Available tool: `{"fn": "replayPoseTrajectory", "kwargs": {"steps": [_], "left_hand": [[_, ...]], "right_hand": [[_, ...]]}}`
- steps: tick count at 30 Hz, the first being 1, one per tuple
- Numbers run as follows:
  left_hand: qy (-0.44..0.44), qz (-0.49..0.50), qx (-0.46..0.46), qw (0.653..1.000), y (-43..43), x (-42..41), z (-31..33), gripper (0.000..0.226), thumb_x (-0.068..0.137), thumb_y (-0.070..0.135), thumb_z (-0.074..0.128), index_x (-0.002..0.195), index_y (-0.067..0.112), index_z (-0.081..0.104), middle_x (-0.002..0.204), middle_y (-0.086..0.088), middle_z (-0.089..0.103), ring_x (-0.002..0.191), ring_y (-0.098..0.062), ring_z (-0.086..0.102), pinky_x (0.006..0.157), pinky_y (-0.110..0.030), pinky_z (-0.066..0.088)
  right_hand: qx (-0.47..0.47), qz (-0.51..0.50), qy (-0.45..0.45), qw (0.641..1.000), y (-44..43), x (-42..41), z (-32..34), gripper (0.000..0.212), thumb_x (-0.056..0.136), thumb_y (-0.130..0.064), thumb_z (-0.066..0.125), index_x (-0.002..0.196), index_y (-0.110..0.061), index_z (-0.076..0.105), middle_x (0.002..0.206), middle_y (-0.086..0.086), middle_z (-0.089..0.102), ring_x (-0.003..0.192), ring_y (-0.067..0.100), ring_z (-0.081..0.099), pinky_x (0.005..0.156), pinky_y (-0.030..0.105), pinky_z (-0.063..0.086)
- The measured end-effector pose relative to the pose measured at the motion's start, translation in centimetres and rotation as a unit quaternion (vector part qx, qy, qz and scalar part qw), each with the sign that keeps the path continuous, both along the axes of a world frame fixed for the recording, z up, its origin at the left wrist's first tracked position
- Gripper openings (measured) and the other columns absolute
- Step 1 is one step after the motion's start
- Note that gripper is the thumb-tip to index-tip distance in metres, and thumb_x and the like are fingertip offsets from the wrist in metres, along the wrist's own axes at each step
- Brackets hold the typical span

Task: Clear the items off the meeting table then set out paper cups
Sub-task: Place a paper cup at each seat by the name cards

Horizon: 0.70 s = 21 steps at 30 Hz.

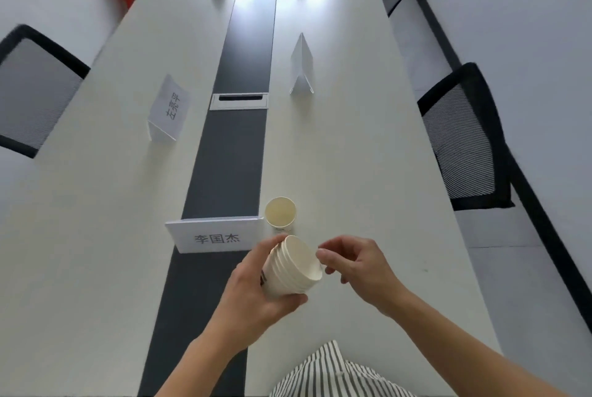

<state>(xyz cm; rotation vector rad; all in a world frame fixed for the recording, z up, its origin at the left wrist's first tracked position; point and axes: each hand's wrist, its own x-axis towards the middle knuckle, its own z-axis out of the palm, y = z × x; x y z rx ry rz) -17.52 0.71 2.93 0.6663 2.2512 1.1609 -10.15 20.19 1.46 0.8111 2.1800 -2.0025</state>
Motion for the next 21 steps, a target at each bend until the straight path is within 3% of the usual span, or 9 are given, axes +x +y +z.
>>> {"fn": "replayPoseTrajectory", "kwargs": {"steps": [3,8,12,16,18,21], "left_hand": [[0.018,-0.054,-0.016,0.998,1.9,2.4,0.6,0.083,0.060,0.035,0.084,0.127,0.051,0.038,0.116,0.022,0.052,0.111,-0.009,0.051,0.094,-0.037,0.050],[0.033,-0.120,-0.018,0.992,4.9,7.8,1.8,0.082,0.058,0.027,0.086,0.123,0.051,0.042,0.111,0.023,0.057,0.100,-0.005,0.055,0.084,-0.034,0.055],[0.053,-0.177,-0.009,0.983,7.6,13.7,2.1,0.081,0.055,0.035,0.084,0.123,0.050,0.043,0.111,0.022,0.057,0.099,-0.004,0.056,0.081,-0.031,0.053],[0.078,-0.229,-0.004,0.970,9.7,20.3,2.2,0.077,0.056,0.039,0.081,0.121,0.051,0.042,0.110,0.026,0.057,0.097,-0.003,0.056,0.081,-0.029,0.052],[0.081,-0.252,0.001,0.964,10.4,23.3,1.9,0.073,0.058,0.040,0.080,0.121,0.050,0.044,0.111,0.024,0.059,0.098,-0.004,0.058,0.080,-0.031,0.053],[0.085,-0.286,0.000,0.954,12.3,27.5,1.7,0.073,0.058,0.044,0.079,0.122,0.047,0.044,0.110,0.021,0.060,0.095,-0.006,0.059,0.078,-0.034,0.053]], "right_hand": [[-0.035,-0.036,0.012,0.999,0.6,3.6,0.8,0.014,0.081,-0.018,0.076,0.084,-0.005,0.073,0.069,0.010,0.065,0.061,0.012,0.057,0.050,0.021,0.042],[-0.022,-0.098,0.026,0.995,2.3,11.1,1.9,0.010,0.078,-0.010,0.077,0.079,-0.002,0.072,0.068,0.011,0.067,0.057,0.012,0.059,0.047,0.023,0.043],[0.010,-0.163,0.034,0.986,3.5,19.1,2.6,0.007,0.080,-0.012,0.075,0.080,-0.005,0.073,0.067,0.008,0.069,0.054,0.009,0.061,0.046,0.024,0.045],[-0.033,-0.265,0.047,0.963,4.8,27.4,2.9,0.004,0.084,-0.009,0.070,0.083,-0.005,0.070,0.066,0.003,0.067,0.059,0.014,0.058,0.046,0.026,0.046],[-0.094,-0.273,0.061,0.955,5.0,31.5,3.1,0.016,0.085,-0.020,0.070,0.094,-0.007,0.070,0.075,0.000,0.069,0.067,0.012,0.060,0.051,0.026,0.048],[-0.142,-0.261,0.068,0.953,4.4,37.1,3.0,0.057,0.065,-0.042,0.078,0.115,-0.020,0.062,0.099,-0.005,0.072,0.087,0.008,0.066,0.064,0.027,0.054]]}}
